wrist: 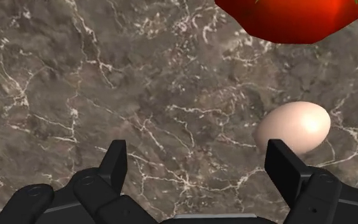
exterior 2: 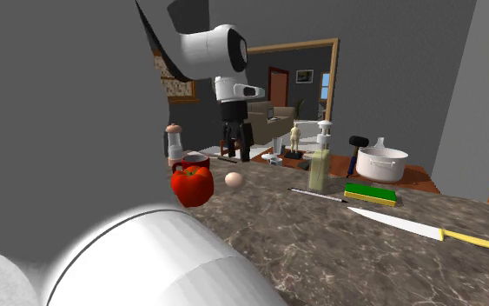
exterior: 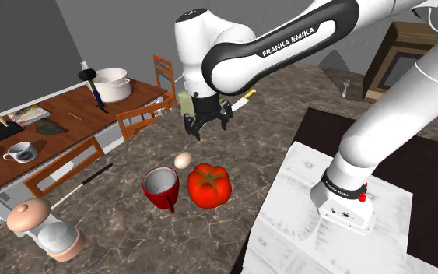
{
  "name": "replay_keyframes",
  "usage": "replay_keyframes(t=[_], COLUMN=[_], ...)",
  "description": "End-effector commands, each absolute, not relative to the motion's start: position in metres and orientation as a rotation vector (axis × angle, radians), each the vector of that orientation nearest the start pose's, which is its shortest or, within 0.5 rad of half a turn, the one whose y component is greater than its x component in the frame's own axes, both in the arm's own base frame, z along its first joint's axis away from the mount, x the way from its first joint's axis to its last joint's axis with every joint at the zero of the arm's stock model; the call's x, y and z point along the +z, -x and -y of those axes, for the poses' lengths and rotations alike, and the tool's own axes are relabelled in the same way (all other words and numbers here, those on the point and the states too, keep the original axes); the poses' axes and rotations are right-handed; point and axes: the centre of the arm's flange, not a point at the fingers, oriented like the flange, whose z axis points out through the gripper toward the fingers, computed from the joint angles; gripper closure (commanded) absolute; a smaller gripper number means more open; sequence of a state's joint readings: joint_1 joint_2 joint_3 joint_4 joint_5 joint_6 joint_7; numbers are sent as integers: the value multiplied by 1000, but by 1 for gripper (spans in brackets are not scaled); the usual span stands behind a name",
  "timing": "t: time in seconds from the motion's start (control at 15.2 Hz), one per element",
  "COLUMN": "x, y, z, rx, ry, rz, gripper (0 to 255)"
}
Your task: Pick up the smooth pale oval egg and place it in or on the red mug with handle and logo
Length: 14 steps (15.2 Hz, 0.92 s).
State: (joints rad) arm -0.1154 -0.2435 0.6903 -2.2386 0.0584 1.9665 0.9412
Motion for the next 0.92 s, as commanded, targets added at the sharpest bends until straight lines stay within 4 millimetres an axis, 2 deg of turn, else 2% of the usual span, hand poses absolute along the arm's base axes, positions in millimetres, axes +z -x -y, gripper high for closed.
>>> replay_keyframes(t=[0.0, 0.53, 0.86], x=[426, 363, 341], y=[-411, -476, -476], z=[-293, -358, -356], rx=[-18, -22, -22], ry=[3193, 3162, 3161], rz=[-747, -1029, -1034], gripper=[0, 0, 0])
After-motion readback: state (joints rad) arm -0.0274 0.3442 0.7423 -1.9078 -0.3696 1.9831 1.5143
